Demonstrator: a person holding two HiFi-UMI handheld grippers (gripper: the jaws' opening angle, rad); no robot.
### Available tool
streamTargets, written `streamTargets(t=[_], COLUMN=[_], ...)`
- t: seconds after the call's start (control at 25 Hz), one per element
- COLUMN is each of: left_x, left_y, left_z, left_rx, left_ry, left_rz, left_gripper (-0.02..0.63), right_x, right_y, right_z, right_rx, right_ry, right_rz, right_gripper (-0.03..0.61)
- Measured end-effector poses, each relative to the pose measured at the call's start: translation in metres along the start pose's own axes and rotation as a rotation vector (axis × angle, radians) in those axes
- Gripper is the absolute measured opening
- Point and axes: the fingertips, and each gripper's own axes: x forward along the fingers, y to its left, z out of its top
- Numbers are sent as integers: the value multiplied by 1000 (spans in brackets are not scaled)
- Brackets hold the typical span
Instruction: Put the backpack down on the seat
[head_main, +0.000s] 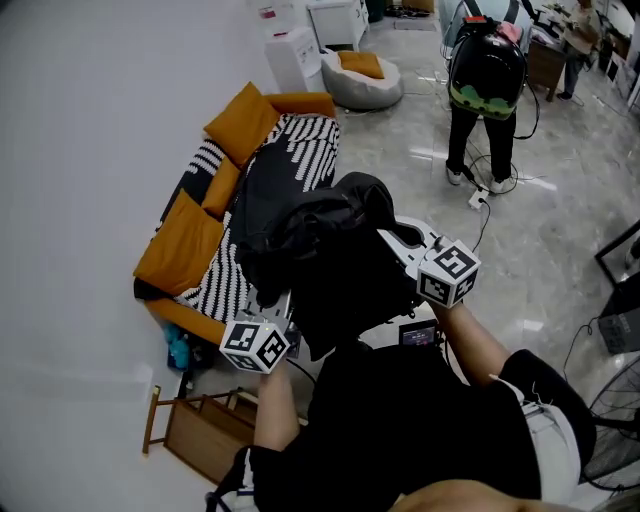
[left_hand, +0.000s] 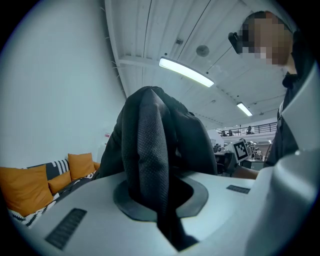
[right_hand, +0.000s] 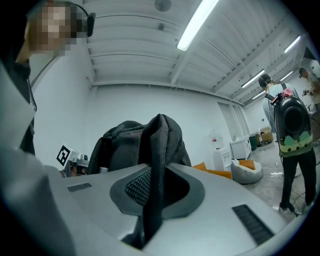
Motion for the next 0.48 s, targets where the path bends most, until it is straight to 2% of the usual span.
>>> streamTargets(t=[0.48], left_x=[34], left_y=[12], left_z=[-14], left_rx=[11], left_ry=[36], left_rz=[-52], left_gripper=[35], right_x=[12], right_y=[-33], right_z=[-16], right_rx=[22], right_ry=[-5], right_rz=[-30], right_gripper=[49])
